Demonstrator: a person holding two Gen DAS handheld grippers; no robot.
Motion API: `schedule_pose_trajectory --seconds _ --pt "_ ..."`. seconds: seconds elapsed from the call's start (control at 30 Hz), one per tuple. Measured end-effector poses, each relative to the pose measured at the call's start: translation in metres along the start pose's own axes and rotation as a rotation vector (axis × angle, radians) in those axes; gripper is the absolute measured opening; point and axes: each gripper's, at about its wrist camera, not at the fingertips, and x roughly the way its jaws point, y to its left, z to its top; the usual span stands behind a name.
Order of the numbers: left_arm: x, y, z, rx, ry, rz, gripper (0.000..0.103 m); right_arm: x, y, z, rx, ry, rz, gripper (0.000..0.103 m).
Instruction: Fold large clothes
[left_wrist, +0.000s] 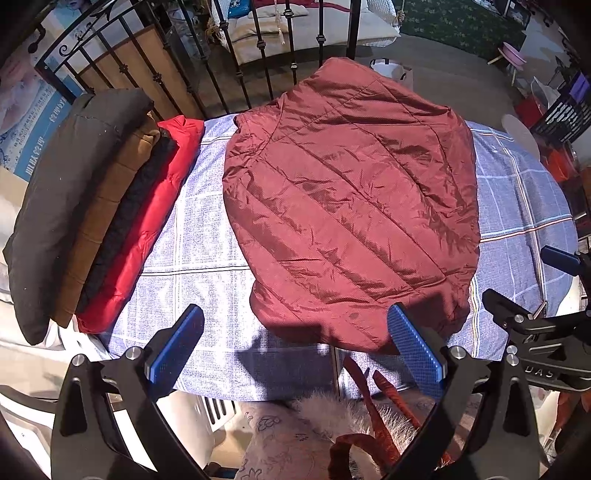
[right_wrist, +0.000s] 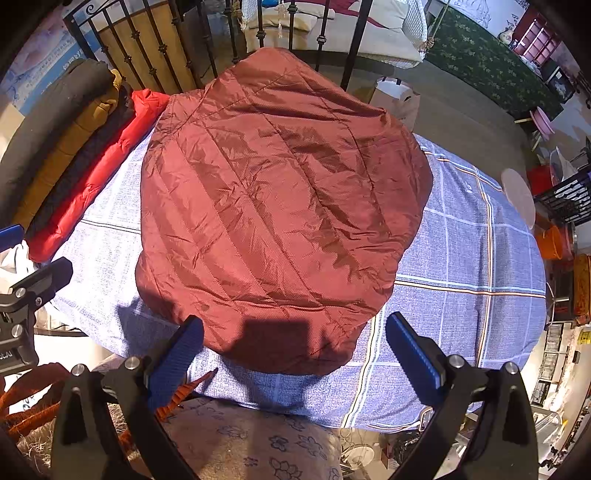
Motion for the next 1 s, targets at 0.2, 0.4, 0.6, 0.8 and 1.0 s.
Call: schedule_pose_trajectory --seconds 0.2,0.4,0.6,0.8,1.0 --pt "-0.0004 0.0007 -0.0007 -0.001 0.000 0.000 0.098 0.0007 0.0025 -0.0011 -0.004 0.001 0.001 0.097" --pt "-0.0006 0.0020 -0.0007 -0.003 0.002 0.002 0.098 0.0010 0.0027 -0.0012 -0.003 0.002 0.001 0.097" --pt "-0.0006 0.0026 -0.0010 -0.001 0.003 0.000 0.098 0.0013 0.0039 -0.0019 -0.004 0.002 0.002 0.097" --pt "-0.0005 0.0024 -0.0010 -0.002 0.003 0.000 0.098 0.0014 0.0034 -0.0015 -0.005 0.003 0.002 0.097" --pt "0.0016 0.0021 -0.0031 -0.004 0.009 -0.001 0.098 0.0021 0.0037 -0.0016 -0.006 0.005 0.002 0.097"
